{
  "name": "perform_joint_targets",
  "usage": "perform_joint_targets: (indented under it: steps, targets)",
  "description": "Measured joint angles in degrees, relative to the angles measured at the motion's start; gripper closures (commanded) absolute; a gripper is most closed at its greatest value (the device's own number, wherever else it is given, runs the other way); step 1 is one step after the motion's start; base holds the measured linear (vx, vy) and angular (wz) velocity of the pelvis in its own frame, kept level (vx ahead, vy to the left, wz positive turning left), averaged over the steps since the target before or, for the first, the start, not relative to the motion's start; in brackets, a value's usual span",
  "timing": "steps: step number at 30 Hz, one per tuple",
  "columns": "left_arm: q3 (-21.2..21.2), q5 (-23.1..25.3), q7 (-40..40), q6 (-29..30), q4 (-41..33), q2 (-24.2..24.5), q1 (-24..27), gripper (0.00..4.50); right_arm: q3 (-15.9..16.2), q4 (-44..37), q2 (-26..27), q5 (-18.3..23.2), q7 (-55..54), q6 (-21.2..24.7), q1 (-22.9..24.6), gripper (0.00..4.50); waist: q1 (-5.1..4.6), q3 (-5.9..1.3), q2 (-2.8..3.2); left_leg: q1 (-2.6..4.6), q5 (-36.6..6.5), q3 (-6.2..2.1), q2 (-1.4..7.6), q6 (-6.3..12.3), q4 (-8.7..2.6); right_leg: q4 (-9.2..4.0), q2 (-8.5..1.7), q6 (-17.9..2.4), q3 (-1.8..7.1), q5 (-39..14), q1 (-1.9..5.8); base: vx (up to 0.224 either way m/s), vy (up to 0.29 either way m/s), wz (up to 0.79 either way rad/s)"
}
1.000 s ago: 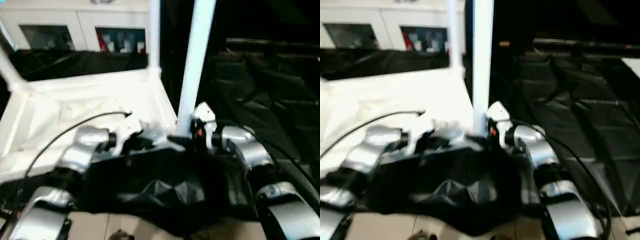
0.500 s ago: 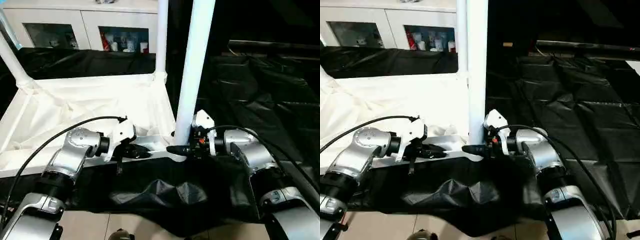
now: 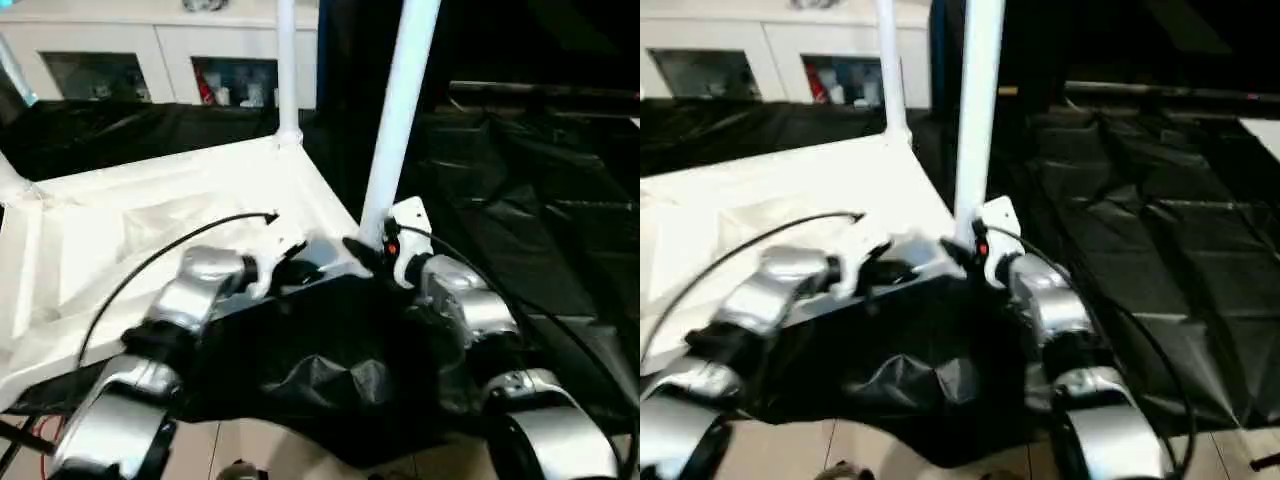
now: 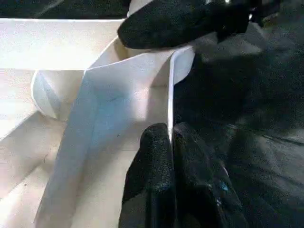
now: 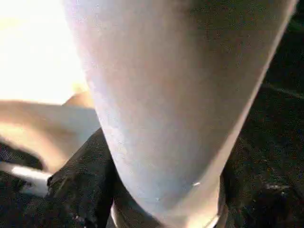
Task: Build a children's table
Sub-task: Rotate leg to tighten
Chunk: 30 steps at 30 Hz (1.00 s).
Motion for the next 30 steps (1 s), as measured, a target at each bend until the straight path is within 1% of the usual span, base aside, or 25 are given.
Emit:
perform_joint_targets:
  steps: [2, 3, 4, 5, 6, 8, 10, 11, 13, 15, 18, 20, 23, 26, 30]
  targets:
    - [0.0, 0.2, 1.0, 0.1, 0.8, -0.6, -0.7, 4.50, -0.5, 0.9, 0.7, -0.1, -2.5, -0.5, -0.5, 1.87, 0.01, 0.00, 0.00, -0.02, 0.0, 0.01, -0.01, 0.01, 0.02, -0.02, -0.01, 0.0, 0.01, 0.0, 0.01, 0.000, 0.000, 0.00]
    - [0.0, 0.5, 1.5, 0.1, 1.2, -1.1, -1.1, 4.50, -0.7, 1.4, 0.9, -0.2, -3.5, -1.1, -0.7, 1.52, 0.07, 0.00, 0.00, -0.08, 0.0, 0.01, -0.02, 0.02, 0.00, -0.08, -0.02, 0.0, 0.00, 0.0, 0.01, 0.000, 0.000, 0.00]
    - [0.0, 0.5, 1.6, 0.1, 1.2, -1.2, -1.1, 4.50, -0.7, 1.5, 0.9, -0.2, -3.7, -1.4, -0.7, 1.31, 0.09, 0.00, 0.00, -0.10, 0.0, 0.02, -0.02, 0.04, 0.00, -0.11, -0.03, 0.0, 0.00, 0.0, 0.01, 0.000, 0.000, 0.00]
    - [0.0, 0.6, 1.6, 0.1, 1.2, -1.2, -1.1, 4.50, -1.0, 1.7, 1.1, -0.1, -3.7, -1.6, -0.8, 1.31, 0.08, 0.00, 0.00, -0.11, 0.0, 0.03, -0.03, 0.05, 0.00, -0.12, -0.04, 0.0, -0.01, 0.0, 0.01, 0.000, 0.000, 0.00]
    - [0.1, 0.7, 1.7, 0.0, 1.2, -1.2, -1.1, 4.50, -1.5, 2.1, 1.4, 0.0, -3.7, -1.9, -0.9, 1.15, 0.05, 0.00, 0.00, -0.11, 0.0, 0.03, -0.02, 0.06, 0.00, -0.11, -0.04, 0.0, -0.01, 0.0, 0.00, 0.000, 0.000, 0.00]
    - [0.1, 0.9, 2.1, -0.3, 1.4, -1.2, -1.1, 4.50, -2.4, 3.1, 2.0, 0.1, -3.7, -2.0, -1.6, 1.00, -0.05, 0.00, -0.01, -0.11, 0.0, 0.03, -0.02, 0.05, 0.04, -0.08, -0.04, 0.0, -0.02, 0.0, 0.00, 0.000, 0.000, 0.00]
    - [0.1, 0.9, 2.0, -0.9, 1.4, -1.1, -1.1, 4.50, -2.3, 3.2, 1.7, 0.1, -2.5, -2.3, -1.7, 0.80, -0.06, 0.01, -0.01, -0.11, 0.0, 0.02, -0.02, 0.05, 0.06, -0.08, -0.04, 0.0, -0.02, 0.0, -0.01, 0.000, 0.000, 0.00]
    - [0.1, 0.9, 1.6, -1.2, 1.4, -1.0, -1.1, 4.50, -2.1, 3.2, 1.2, 0.0, -1.1, -2.5, -1.6, 0.80, -0.06, 0.01, -0.01, -0.11, 0.0, 0.02, -0.02, 0.05, 0.07, -0.08, -0.05, 0.0, -0.02, 0.0, 0.00, 0.000, 0.000, 0.00]
    - [0.0, 0.9, -0.1, -1.6, 0.8, -0.4, -0.8, 4.50, 0.2, 3.0, -1.5, -0.2, 4.4, -2.9, -1.5, 0.80, -0.03, 0.02, -0.03, -0.14, 0.0, 0.02, -0.02, 0.06, 0.05, -0.10, -0.06, 0.0, -0.03, 0.0, -0.02, 0.000, 0.000, 0.00]
    - [0.0, 0.7, -1.7, -1.7, -0.1, 0.3, -0.1, 4.50, 1.5, 2.2, -3.5, -0.2, 9.4, -3.1, -0.9, 0.80, 0.03, 0.02, -0.03, -0.17, 0.0, 0.03, -0.01, 0.06, -0.02, -0.10, -0.05, 0.0, -0.06, 0.0, -0.06, 0.000, 0.000, 0.00]
    - [-0.1, 0.3, -5.9, -2.9, -2.4, 2.2, 1.7, 4.50, 3.8, -0.5, -7.3, -0.2, 19.7, -3.2, 0.7, 0.80, 0.29, 0.01, -0.01, -0.19, 0.0, 0.04, 0.03, 0.07, -0.08, -0.08, -0.04, 0.1, -0.15, -0.1, -0.08, 0.000, 0.000, 0.00]
    - [-0.3, 0.2, -7.8, -3.2, -2.9, 2.7, 2.1, 4.50, 4.7, -1.0, -8.4, -0.3, 22.8, -3.3, 0.8, 0.80, 0.50, 0.02, -0.01, -0.20, 0.0, 0.06, 0.04, 0.06, -0.02, -0.05, -0.04, 0.1, -0.17, -0.1, -0.09, 0.000, 0.000, 0.00]
    - [-1.8, -0.8, -11.6, -4.4, -5.0, 4.2, 3.6, 4.50, 7.0, -3.2, -10.9, -0.2, 29.8, -3.3, 2.0, 0.80, 1.09, 0.01, 0.00, -0.17, 0.0, 0.03, 0.04, 0.07, 0.04, -0.07, -0.05, 0.0, -0.14, -0.1, -0.01, 0.000, 0.000, 0.00]
    - [-2.3, -1.7, -16.0, -5.8, -6.9, 6.7, 5.2, 4.50, 9.6, -5.3, -13.1, -0.1, 37.0, -4.0, 3.0, 0.80, 1.20, 0.01, 0.00, -0.13, 0.0, 0.02, 0.05, 0.07, 0.07, -0.06, -0.05, 0.0, -0.13, -0.1, 0.02, 0.000, 0.000, 0.00]
    - [-2.3, -2.2, -19.2, -5.8, -8.3, 8.2, 6.1, 4.50, 10.8, -6.2, -13.9, -0.1, 41.0, -4.5, 3.2, 0.80, 1.13, 0.01, -0.01, -0.14, 0.0, 0.03, 0.05, 0.07, 0.09, -0.06, -0.05, 0.0, -0.11, 0.0, -0.01, 0.000, 0.000, 0.00]
